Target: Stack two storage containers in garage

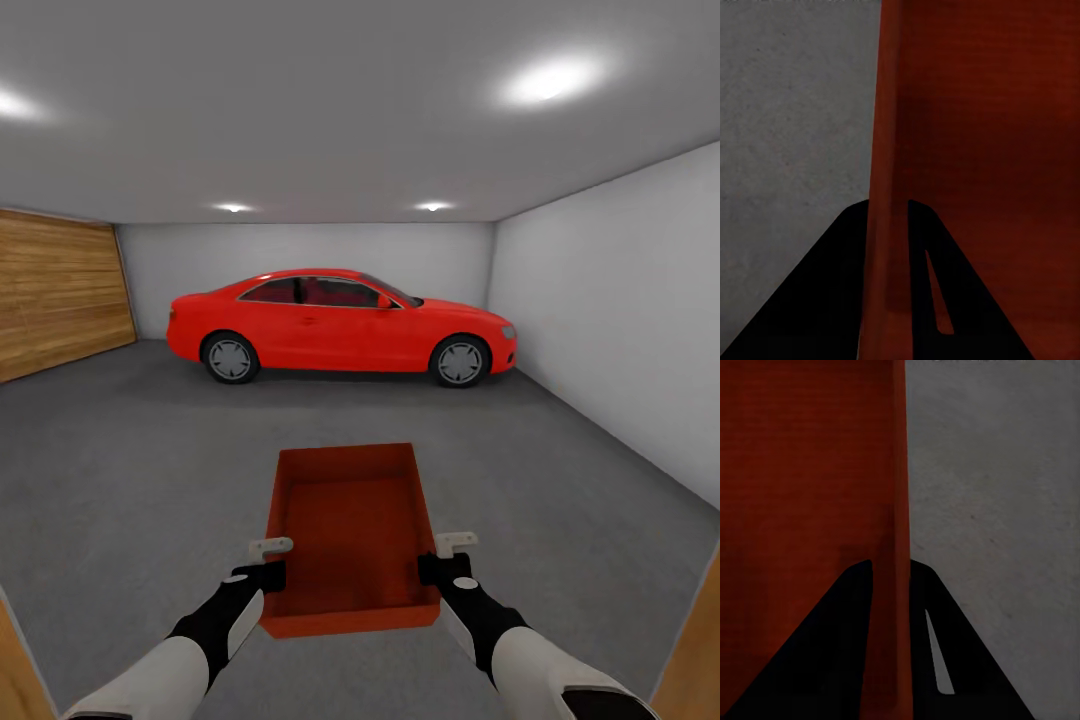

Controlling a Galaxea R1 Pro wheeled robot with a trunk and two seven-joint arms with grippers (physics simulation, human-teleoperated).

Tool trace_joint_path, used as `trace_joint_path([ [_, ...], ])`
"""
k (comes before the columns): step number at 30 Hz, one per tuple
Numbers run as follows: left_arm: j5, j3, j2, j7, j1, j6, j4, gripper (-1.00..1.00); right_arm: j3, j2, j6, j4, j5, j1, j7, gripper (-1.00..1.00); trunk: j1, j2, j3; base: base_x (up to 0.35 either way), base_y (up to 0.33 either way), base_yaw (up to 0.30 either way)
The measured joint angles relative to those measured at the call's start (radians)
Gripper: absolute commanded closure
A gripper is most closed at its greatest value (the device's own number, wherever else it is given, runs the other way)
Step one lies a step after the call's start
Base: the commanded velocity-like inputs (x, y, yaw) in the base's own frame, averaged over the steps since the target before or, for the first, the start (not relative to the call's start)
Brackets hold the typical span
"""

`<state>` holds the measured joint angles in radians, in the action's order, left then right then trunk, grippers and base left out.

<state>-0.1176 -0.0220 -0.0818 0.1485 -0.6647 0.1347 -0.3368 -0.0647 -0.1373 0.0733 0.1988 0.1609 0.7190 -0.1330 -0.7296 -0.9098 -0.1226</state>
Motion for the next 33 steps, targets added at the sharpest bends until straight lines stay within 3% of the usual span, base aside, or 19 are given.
trace_joint_path([
  [20, 0.000, 0.000, 0.000, 0.000, 0.000, 0.000, 0.002, 1.00, 0.000, 0.000, -0.001, 0.000, 0.000, 0.000, 0.000, 1.00, 0.000, 0.000, 0.000, 0.054, 0.044, 0.000],
  [33, 0.000, 0.000, 0.000, -0.001, 0.000, -0.003, 0.002, 1.00, 0.000, 0.000, 0.002, 0.000, 0.001, 0.000, -0.001, 1.00, 0.001, 0.000, 0.000, 0.300, 0.000, 0.000],
])
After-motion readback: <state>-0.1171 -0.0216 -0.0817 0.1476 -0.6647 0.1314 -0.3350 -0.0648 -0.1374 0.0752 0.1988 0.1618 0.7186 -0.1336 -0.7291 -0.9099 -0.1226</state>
